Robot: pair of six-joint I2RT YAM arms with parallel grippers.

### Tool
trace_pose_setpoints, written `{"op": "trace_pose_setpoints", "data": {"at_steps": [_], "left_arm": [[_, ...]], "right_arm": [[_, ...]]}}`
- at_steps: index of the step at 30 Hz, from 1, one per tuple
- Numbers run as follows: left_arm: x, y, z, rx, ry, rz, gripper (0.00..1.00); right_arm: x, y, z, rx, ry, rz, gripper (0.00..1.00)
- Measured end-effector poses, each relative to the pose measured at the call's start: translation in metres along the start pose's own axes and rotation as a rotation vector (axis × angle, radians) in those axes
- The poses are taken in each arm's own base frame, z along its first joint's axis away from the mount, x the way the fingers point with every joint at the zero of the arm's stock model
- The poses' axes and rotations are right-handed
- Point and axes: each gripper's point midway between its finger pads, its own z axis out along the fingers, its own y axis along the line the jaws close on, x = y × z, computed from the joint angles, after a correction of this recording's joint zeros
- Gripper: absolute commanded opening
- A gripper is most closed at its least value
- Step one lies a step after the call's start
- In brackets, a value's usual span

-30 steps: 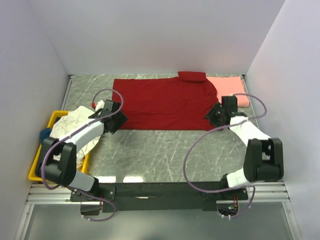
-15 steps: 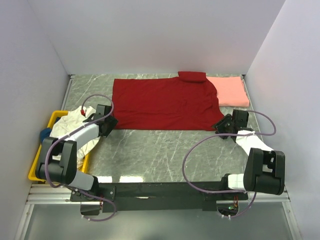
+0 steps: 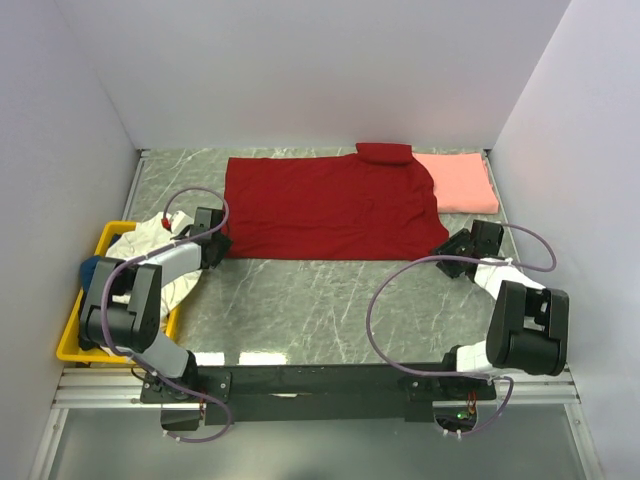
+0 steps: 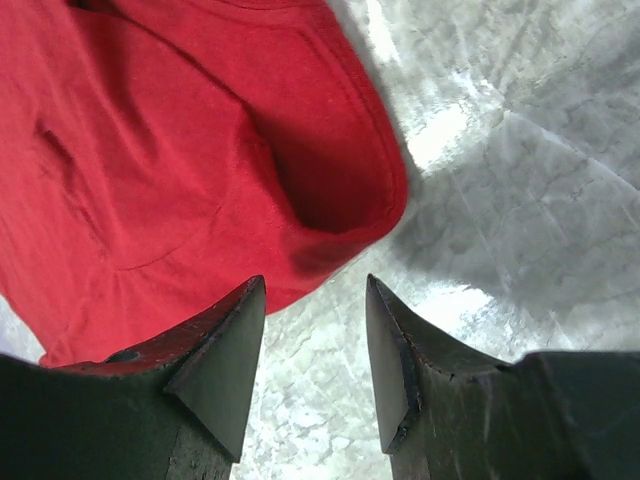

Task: Fold and stack the t-shirts
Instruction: Fold the tshirt

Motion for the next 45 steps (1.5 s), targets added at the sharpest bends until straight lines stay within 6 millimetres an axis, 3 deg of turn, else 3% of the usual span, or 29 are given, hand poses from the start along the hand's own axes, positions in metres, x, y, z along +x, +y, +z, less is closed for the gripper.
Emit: {"op": "trace_pose_setpoints", "data": {"at_steps": [3, 6, 7, 10, 11, 14, 20, 28, 33, 40, 45], "left_arm": [[0.0, 0.001, 0.002, -0.005, -0.003, 0.0, 0.39], [0.0, 0.002, 0.003, -0.01, -0.003, 0.001, 0.26], [0.001, 0.003, 0.004, -0.011, -0.002, 0.003, 0.17], [0.001, 0.003, 0.005, -0.012, 0.0, 0.009, 0.01], [0.001, 0.002, 0.005, -0.011, 0.0, 0.011, 0.01], [0.001, 0.001, 0.005, -0.011, 0.002, 0.012, 0.01], [0.0, 0.006, -0.004, -0.028, 0.011, 0.02, 0.01], [-0.017, -0.007, -0.054, 0.076, -0.027, -0.002, 0.01], [-0.008, 0.014, -0.073, 0.077, -0.017, -0.008, 0.01], [0.005, 0.051, -0.093, 0.064, -0.001, -0.041, 0.01], [0.009, 0.067, -0.107, 0.089, -0.004, -0.087, 0.01]], "right_arm": [[0.003, -0.005, 0.005, 0.018, 0.014, 0.007, 0.52], [0.005, -0.009, 0.011, 0.028, 0.023, 0.015, 0.49], [0.005, -0.008, 0.013, 0.026, 0.023, 0.019, 0.47], [0.001, -0.008, 0.016, 0.027, 0.011, 0.022, 0.26], [0.0, -0.009, 0.016, 0.033, 0.008, 0.022, 0.14], [-0.003, -0.011, 0.017, 0.051, -0.003, 0.028, 0.0], [-0.015, -0.002, 0.001, 0.047, -0.036, 0.028, 0.0], [-0.035, 0.023, -0.065, -0.05, -0.166, 0.005, 0.0], [-0.024, 0.014, -0.093, -0.03, -0.173, 0.013, 0.0], [-0.002, -0.015, -0.126, 0.055, -0.193, 0.031, 0.0], [0.019, -0.035, -0.14, 0.094, -0.185, 0.051, 0.01]]}}
